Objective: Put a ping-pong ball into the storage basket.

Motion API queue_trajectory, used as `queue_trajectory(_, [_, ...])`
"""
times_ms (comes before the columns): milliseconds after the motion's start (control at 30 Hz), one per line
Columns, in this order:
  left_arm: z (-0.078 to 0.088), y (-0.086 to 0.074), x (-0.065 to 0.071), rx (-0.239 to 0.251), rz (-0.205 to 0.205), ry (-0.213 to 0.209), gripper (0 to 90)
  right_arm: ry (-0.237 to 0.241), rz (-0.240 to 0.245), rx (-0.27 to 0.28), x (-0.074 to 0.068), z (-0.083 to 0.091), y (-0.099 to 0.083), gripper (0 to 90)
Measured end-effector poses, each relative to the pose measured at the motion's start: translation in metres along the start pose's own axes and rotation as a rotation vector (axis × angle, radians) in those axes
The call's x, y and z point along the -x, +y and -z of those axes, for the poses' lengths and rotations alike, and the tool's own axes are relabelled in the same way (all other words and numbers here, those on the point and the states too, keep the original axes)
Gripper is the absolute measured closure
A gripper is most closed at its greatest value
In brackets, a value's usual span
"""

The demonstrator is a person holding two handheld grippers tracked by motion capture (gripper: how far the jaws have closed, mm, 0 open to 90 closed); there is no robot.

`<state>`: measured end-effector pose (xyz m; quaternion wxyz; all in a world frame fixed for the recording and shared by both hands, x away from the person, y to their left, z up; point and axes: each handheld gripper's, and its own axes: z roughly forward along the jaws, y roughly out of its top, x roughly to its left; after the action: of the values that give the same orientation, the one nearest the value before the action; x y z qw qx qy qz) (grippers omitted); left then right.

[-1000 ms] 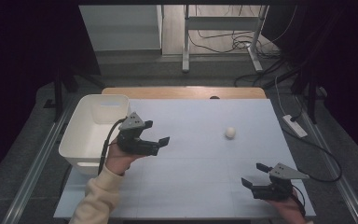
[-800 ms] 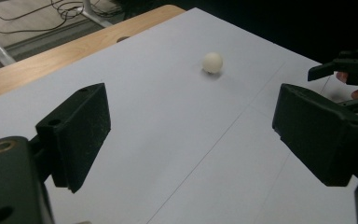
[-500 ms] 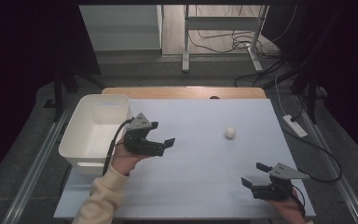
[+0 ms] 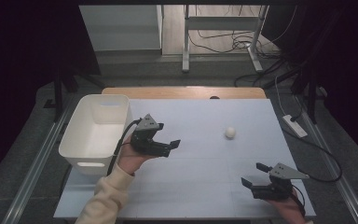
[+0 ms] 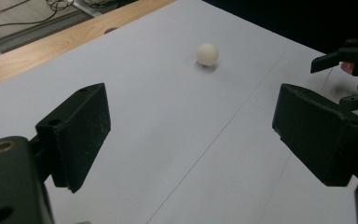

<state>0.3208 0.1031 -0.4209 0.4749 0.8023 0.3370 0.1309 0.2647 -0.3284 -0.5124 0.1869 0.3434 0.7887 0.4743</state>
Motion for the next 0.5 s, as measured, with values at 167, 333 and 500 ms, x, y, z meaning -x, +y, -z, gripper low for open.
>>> queue_trajectory(167, [-0.005,0.000,0.001,-0.008,-0.001,-0.006,12.4,0.000,0.001,-0.001,0.000,0.000,0.000,13.1])
queue_trajectory(333, [-0.010,0.001,0.002,-0.014,-0.003,-0.011,12.4,0.000,0.001,-0.001,0.000,0.000,0.000,13.1])
queue_trajectory(500, [-0.015,0.001,0.003,-0.020,-0.005,-0.016,12.4,0.000,0.001,-0.003,0.000,0.000,0.000,13.1])
